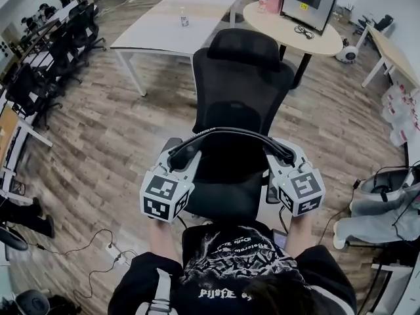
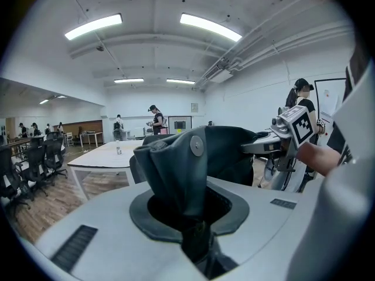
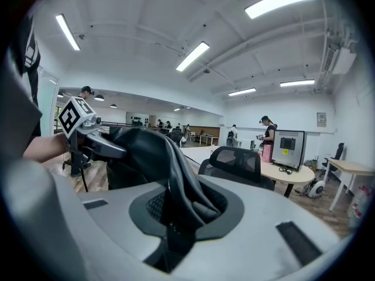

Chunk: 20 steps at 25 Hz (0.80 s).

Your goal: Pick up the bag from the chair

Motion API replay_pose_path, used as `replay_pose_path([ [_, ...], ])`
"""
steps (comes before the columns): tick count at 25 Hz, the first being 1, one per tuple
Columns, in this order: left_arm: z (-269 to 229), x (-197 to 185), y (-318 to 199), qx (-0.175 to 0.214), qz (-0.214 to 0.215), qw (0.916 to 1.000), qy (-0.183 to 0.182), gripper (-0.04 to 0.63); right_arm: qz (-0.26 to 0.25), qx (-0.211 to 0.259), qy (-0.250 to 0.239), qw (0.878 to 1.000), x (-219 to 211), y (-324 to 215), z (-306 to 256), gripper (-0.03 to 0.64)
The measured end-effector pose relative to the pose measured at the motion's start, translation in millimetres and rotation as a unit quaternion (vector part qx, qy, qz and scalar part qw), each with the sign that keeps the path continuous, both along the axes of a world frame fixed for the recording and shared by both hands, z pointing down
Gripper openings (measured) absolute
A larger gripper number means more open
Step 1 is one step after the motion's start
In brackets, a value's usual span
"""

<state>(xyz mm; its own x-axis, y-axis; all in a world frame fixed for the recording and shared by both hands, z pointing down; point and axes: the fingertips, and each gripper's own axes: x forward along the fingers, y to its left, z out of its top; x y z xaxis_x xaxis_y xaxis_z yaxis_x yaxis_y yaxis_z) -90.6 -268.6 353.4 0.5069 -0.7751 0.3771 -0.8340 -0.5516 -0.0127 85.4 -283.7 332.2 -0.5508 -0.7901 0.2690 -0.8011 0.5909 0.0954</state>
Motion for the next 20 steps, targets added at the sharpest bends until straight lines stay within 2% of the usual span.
replay_pose_path([
  [20,0,-21,-12,0.0,-0.004,1.0,0.007,0.069,-0.002,0.012,0.013,1.0,-21,-11,-2,0.064],
])
